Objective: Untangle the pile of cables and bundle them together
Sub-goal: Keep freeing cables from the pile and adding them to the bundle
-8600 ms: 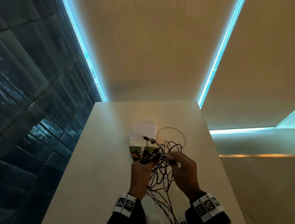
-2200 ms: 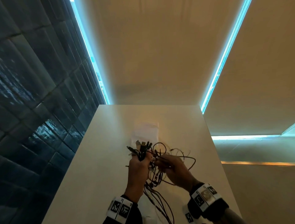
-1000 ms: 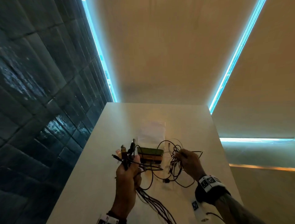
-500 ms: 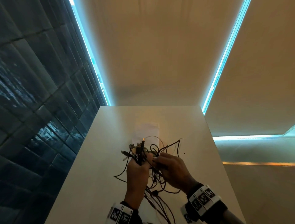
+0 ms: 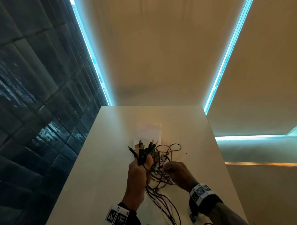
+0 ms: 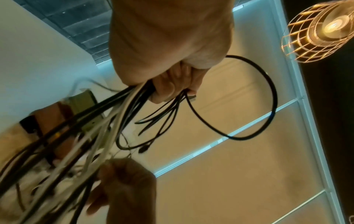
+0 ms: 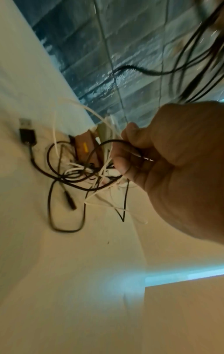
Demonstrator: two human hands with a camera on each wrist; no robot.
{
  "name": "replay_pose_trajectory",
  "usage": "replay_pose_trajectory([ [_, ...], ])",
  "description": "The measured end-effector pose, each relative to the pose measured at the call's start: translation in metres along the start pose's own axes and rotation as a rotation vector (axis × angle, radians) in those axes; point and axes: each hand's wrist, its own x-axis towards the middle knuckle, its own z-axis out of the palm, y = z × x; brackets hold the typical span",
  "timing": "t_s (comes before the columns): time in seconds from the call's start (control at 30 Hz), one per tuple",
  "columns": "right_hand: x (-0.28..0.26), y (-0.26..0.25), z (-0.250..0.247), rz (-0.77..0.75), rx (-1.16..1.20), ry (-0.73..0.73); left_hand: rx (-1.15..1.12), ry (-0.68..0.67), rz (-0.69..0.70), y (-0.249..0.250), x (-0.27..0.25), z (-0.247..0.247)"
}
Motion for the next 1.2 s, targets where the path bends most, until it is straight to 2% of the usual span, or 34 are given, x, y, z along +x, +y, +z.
replay_pose_trajectory([
  [0.1,-0.007,0.013,0.001,0.168,0.152,-0.008,-0.002,-0.058,0.039,0.010,0.000,-0.008],
  [0.2,-0.005,-0.005,-0.011,0.299,0.394,0.012,-0.064,-0.058,0.002,0.004,0.005,-0.014],
  [0.27,-0.005,-0.026,-0.025,0.316,0.611,0.011,-0.123,-0.046,-0.021,-0.003,0.010,-0.019],
  [0.33,-0.006,-0.046,-0.033,0.276,0.764,-0.065,-0.162,-0.071,-0.022,-0.004,0.011,-0.022],
  [0.43,-0.010,-0.064,-0.032,0.190,0.705,-0.178,-0.176,-0.150,0.002,0.002,0.007,-0.021],
  [0.53,-0.012,-0.068,-0.026,0.169,0.604,-0.159,-0.195,-0.173,-0.008,0.005,0.005,-0.020],
  [0.63,-0.019,-0.071,-0.029,0.174,0.637,-0.177,-0.230,-0.206,-0.035,0.004,0.006,-0.024],
  [0.77,-0.029,-0.073,-0.037,0.235,0.814,-0.310,-0.255,-0.295,-0.048,0.004,0.008,-0.027],
  [0.87,-0.036,-0.069,-0.039,0.237,0.746,-0.306,-0.216,-0.309,-0.030,0.007,0.004,-0.029],
  [0.9,-0.040,-0.066,-0.039,0.247,0.678,-0.268,-0.179,-0.306,-0.019,0.009,0.002,-0.030],
  [0.97,-0.050,-0.058,-0.043,0.280,0.574,-0.090,-0.107,-0.277,-0.015,0.010,-0.001,-0.031],
  [1.13,-0.097,-0.016,-0.081,0.493,0.635,0.645,-0.025,-0.230,-0.050,0.008,0.001,-0.042],
  [1.2,-0.123,-0.004,-0.104,0.623,0.619,0.863,-0.043,-0.238,-0.053,0.007,0.001,-0.044],
])
